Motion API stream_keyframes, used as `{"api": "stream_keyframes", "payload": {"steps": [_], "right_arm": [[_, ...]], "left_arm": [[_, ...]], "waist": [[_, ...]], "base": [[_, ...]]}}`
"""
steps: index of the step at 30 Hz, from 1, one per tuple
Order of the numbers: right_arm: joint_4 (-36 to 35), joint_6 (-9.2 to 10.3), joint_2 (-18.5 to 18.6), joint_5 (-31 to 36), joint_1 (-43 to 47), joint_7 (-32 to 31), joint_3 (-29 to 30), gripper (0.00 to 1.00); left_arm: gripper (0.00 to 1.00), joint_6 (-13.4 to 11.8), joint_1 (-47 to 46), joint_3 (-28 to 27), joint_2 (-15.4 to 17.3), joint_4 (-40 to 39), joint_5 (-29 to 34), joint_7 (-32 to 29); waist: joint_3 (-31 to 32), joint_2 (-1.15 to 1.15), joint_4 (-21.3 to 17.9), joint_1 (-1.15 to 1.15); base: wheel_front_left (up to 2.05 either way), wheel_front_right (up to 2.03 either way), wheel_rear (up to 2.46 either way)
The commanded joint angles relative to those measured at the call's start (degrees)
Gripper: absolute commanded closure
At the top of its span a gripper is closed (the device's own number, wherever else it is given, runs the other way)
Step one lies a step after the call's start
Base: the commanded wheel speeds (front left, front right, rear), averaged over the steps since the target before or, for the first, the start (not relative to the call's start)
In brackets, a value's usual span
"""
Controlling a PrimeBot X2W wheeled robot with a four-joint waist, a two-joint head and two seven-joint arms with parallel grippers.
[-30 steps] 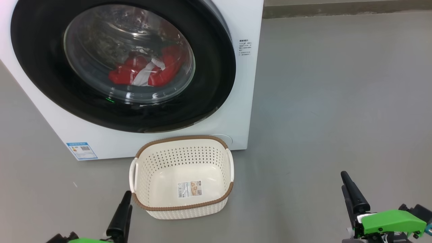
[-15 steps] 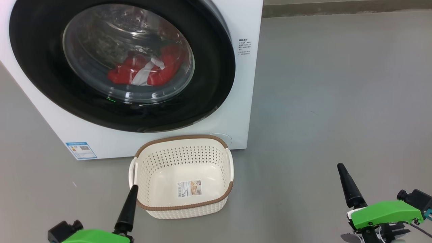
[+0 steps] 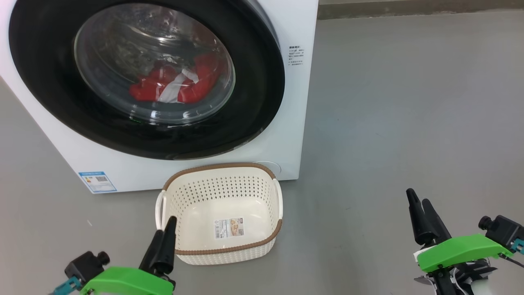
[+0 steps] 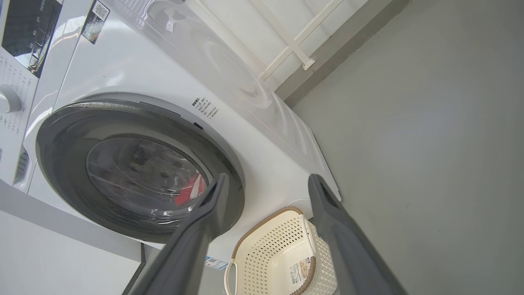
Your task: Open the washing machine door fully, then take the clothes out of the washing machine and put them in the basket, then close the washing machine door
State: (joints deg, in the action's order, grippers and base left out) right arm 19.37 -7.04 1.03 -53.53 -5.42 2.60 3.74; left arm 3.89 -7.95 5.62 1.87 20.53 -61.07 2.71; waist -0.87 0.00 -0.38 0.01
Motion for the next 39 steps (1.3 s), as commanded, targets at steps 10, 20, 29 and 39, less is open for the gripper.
{"api": "stream_keyframes", "payload": {"steps": [10,20,29,39], "right_arm": [[-2.1,-0.24,0.9,8.4,-4.2,2.3,-1.4,0.0],[-2.6,-0.27,1.1,15.3,-5.1,4.0,-2.0,0.0],[-3.3,-0.3,1.2,21.9,-6.1,5.5,-2.5,0.0],[-3.9,-0.34,1.4,28.8,-7.6,7.2,-3.0,0.0]], "left_arm": [[0.0,-1.4,-4.1,0.7,1.0,-0.4,9.5,2.2],[0.0,-2.1,-5.7,1.6,0.9,0.7,16.0,3.9],[0.0,-2.1,-7.0,2.4,0.8,0.5,21.6,5.4],[0.0,-2.8,-8.6,2.7,0.8,-0.6,27.7,7.1]], "waist": [[0.3,0.0,-0.2,0.0],[0.4,0.0,-0.2,0.0],[0.2,0.0,-0.1,0.0],[-0.6,0.0,-0.1,0.0]], "base": [[0.0,0.0,0.0],[0.0,0.0,0.0],[0.0,0.0,0.0],[0.0,0.0,0.0]]}}
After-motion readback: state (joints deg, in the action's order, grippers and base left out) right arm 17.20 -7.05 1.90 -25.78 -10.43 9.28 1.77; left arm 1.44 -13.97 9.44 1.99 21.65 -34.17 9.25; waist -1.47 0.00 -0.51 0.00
